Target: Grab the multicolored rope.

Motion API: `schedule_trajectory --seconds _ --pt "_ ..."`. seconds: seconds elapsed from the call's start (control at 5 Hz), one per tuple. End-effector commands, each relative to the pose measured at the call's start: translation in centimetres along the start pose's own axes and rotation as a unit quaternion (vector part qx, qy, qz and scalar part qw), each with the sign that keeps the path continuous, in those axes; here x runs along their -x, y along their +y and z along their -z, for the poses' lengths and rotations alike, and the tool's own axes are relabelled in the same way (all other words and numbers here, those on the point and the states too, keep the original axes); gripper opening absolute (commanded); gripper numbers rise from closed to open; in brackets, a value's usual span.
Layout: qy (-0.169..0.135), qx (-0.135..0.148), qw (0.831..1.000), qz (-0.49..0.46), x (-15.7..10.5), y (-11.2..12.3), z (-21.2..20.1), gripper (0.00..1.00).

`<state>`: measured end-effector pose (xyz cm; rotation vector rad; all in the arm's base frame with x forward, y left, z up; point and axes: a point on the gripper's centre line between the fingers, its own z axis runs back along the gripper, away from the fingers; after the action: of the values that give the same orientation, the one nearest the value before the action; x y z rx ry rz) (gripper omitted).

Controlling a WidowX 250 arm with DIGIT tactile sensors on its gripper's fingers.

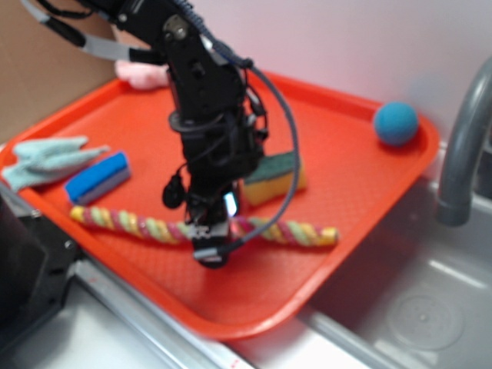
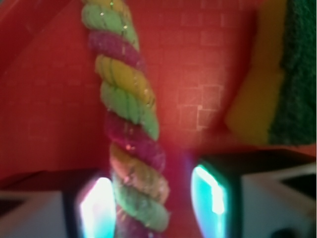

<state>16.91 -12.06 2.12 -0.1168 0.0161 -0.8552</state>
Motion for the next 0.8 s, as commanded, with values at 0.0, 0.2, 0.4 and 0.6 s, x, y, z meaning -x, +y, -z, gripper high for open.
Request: schedule_trajectory --seconds 0.0,0.2,0.4,0.6 --pt "0.012 -0.026 0.999 -0.034 0.7 -0.7 -1.4 0.00" --pt "0.019 -0.024 0.991 -0.132 3.5 -0.9 -5.9 0.00" --pt "-0.017 -0.034 0.972 -0.230 6.6 -0.8 -10.9 0.00" --pt "0.010 -0.048 0.939 -0.341 8.6 -0.2 -15.3 0.00"
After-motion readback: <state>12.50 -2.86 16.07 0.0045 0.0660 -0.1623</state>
